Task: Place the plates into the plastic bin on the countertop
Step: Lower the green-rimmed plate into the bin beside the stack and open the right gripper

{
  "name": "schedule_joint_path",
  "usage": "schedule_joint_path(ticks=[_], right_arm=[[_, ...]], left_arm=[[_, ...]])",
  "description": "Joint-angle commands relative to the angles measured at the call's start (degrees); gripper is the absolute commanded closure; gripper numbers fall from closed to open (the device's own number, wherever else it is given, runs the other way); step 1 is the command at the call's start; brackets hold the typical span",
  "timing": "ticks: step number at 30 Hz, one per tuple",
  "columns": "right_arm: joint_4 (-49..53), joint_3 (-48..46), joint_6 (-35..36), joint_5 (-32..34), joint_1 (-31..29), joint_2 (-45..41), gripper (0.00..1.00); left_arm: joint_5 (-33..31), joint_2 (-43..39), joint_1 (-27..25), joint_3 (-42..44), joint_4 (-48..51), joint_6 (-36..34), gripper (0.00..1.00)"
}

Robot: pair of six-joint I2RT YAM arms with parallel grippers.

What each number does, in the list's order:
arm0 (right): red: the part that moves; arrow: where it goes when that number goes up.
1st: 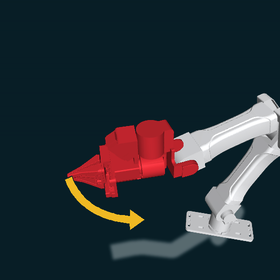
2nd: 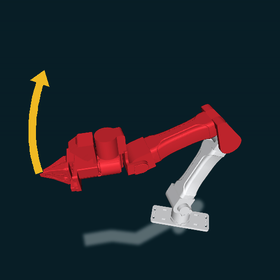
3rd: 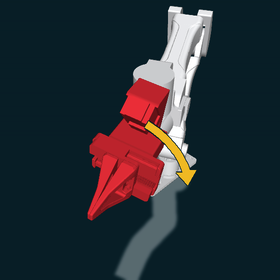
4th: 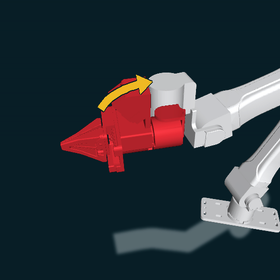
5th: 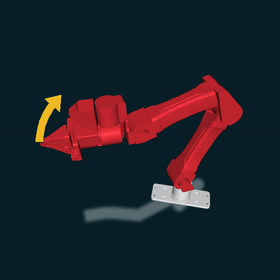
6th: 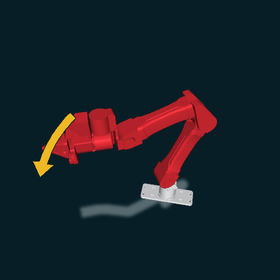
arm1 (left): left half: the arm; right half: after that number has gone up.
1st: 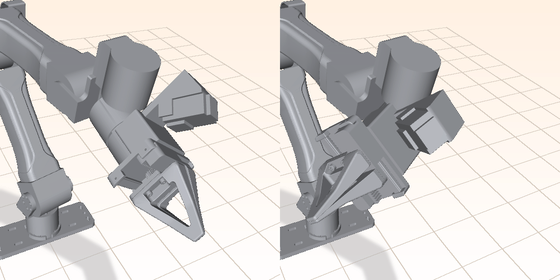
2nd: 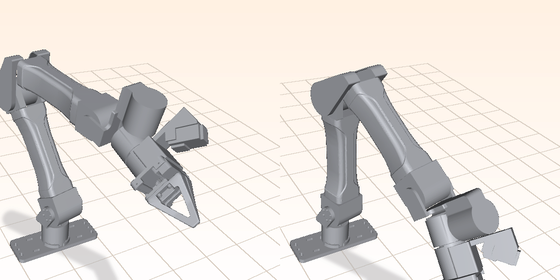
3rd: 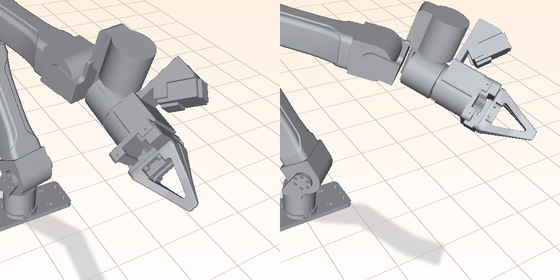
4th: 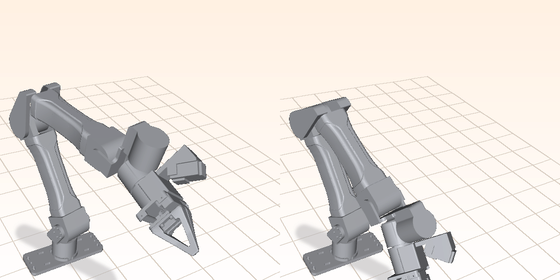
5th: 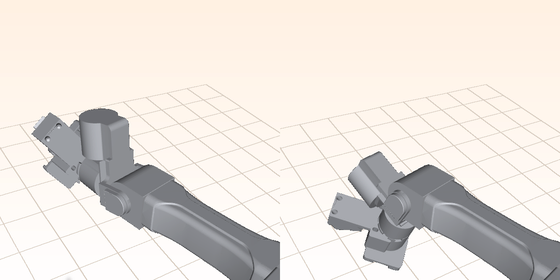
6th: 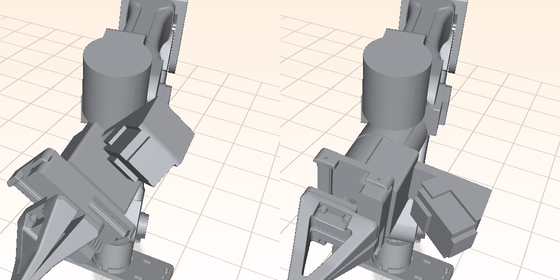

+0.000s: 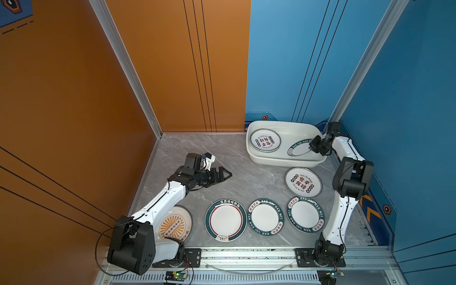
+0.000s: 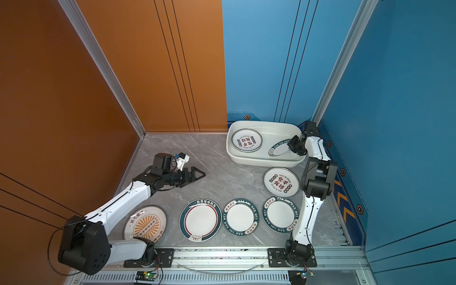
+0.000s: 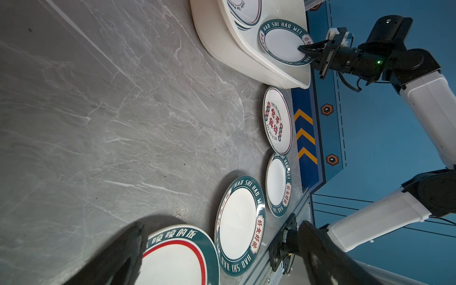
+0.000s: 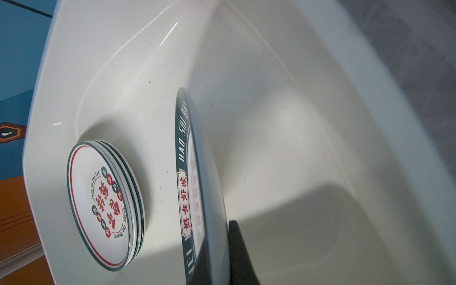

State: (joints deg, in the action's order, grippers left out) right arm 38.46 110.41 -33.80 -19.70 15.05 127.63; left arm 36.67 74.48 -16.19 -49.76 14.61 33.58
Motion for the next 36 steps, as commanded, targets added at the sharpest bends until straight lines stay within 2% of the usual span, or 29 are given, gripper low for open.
schedule_joint_path(ticks=[1, 7, 21, 27, 32, 36], right_arm=[[1.0, -0.7, 1.6, 1.0, 1.0, 2.1, 0.88], [1.0, -1.8, 1.8, 0.9, 2.2, 2.7, 0.78], [2.5, -1.5, 3.1, 3.9, 2.9, 1.9, 0.71], [5.4, 0.6, 4.6, 9.0, 2.8, -0.7, 0.68], [4.9, 0.8, 4.9, 7.7, 2.6, -5.8, 0.67], [5.0, 0.8, 5.1, 6.5, 1.7, -13.1, 0.66]], left_arm=[[1.3, 0.4, 0.2, 0.2, 1.0, -1.4, 0.02], [1.6, 0.3, 0.2, 0.3, 1.2, -1.5, 0.02], [2.9, 1.0, -0.6, -0.3, 3.0, -3.9, 0.01], [2.1, 2.4, -3.2, -3.2, 6.6, -6.9, 0.01], [0.9, 4.8, -7.0, -6.8, 10.0, -10.7, 0.01], [-0.3, 9.2, -12.3, -12.8, 15.2, -15.6, 0.00]])
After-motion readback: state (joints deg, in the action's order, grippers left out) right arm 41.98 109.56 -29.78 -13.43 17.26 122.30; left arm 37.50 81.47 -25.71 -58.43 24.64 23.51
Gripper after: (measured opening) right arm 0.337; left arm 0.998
